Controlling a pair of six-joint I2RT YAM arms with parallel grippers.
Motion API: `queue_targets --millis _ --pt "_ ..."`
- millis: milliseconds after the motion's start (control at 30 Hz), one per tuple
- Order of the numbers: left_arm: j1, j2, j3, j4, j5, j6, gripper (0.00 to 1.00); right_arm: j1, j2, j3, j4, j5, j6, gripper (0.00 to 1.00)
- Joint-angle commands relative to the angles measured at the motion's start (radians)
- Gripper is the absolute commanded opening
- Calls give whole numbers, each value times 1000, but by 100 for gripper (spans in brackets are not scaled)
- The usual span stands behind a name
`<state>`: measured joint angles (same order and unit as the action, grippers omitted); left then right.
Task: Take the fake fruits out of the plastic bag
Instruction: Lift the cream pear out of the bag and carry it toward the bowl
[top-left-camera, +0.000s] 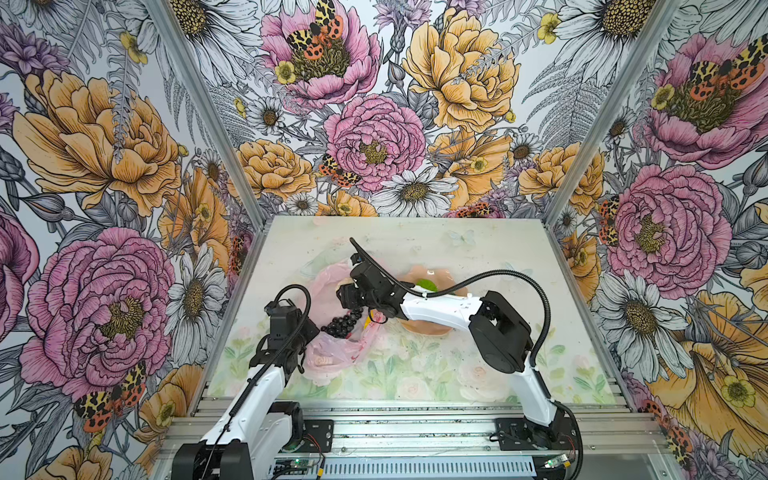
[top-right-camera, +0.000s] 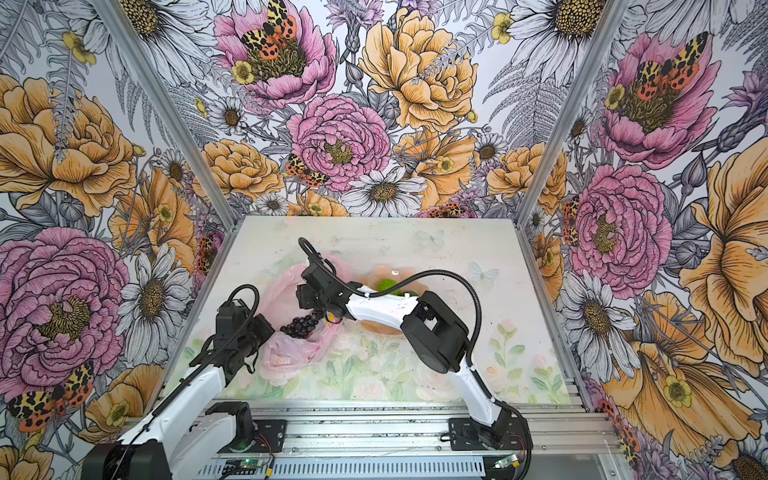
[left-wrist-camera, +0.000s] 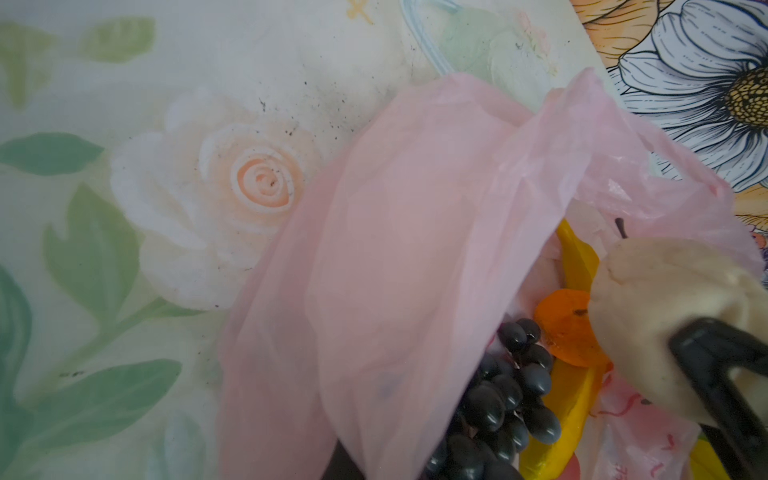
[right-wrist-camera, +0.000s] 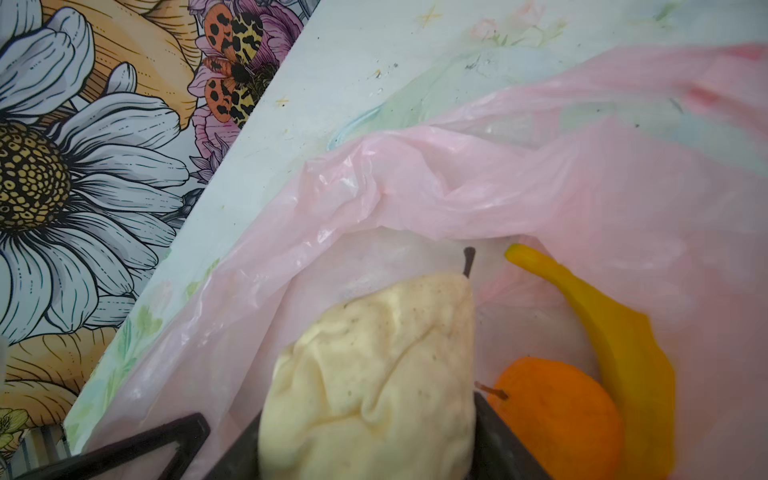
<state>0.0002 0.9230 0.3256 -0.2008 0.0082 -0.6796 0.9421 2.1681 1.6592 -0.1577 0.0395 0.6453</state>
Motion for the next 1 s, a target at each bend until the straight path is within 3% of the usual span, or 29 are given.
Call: queue_targets --millis 0,233,433,733,967 --pt "10 27 30 112 24 57 0 -3 -97 -60 75 -8 -14 65" --pt "5 53 15 162 42 88 0 -13 -190 -185 160 -61 -67 64" --pt "0 48 9 172 40 90 0 -6 -325 -387 309 -30 -214 63" --pt "0 48 7 176 30 89 0 116 -565 -693 454 335 -617 61" --pt "0 48 7 173 29 90 0 209 -630 -810 543 587 -786 58"
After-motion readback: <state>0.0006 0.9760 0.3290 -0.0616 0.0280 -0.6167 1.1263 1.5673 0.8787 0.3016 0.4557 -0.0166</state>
